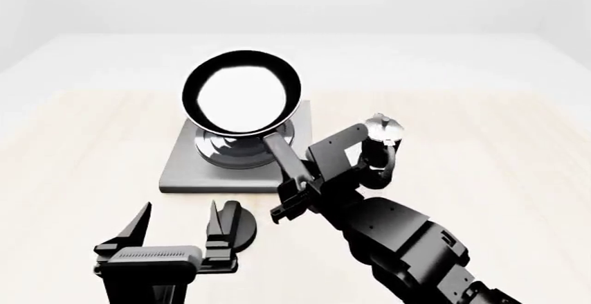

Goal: Put the frying pan on the stove.

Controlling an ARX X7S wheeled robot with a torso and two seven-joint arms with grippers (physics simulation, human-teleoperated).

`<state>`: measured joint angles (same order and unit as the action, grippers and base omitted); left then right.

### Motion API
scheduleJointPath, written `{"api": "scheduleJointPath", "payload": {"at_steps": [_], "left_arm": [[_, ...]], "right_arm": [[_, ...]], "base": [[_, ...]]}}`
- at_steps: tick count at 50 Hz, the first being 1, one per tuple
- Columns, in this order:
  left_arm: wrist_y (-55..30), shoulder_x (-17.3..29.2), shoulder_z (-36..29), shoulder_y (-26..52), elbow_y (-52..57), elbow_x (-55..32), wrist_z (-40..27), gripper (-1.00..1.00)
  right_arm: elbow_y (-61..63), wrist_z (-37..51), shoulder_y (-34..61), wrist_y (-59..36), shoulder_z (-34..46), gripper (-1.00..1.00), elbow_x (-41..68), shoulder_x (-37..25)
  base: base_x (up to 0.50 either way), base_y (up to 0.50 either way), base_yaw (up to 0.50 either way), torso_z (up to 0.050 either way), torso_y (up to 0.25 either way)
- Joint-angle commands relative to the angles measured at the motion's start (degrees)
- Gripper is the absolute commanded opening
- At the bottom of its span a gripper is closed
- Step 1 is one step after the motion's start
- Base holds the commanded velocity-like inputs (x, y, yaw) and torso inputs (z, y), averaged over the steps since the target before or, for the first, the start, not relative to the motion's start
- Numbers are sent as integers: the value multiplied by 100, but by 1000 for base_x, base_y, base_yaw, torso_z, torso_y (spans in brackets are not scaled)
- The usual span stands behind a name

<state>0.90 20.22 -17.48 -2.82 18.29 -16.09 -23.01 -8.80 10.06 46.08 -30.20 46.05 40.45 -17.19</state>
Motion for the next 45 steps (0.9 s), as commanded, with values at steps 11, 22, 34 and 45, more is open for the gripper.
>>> {"api": "scheduleJointPath", "payload": {"at_steps": [11, 22, 34, 45], "left_arm": [[19, 17, -28, 7, -14, -5, -27, 100], [28, 29, -38, 14, -21, -9, -41, 100], [38, 40, -43, 22, -40, -21, -58, 100], [50, 49, -53, 28, -46, -30, -70, 100]], "right_arm": [[-35, -17, 144, 101, -134, -100, -343, 76], [-69, -24, 107, 140, -106, -100, -351, 86], [-348, -141, 156, 260, -62, -100, -407, 167], [-267, -93, 114, 226, -35, -100, -393, 153]], "base": [[0, 0, 0, 1, 2], [0, 0, 0, 0, 2], [0, 0, 0, 1, 2], [0, 0, 0, 0, 2]]}}
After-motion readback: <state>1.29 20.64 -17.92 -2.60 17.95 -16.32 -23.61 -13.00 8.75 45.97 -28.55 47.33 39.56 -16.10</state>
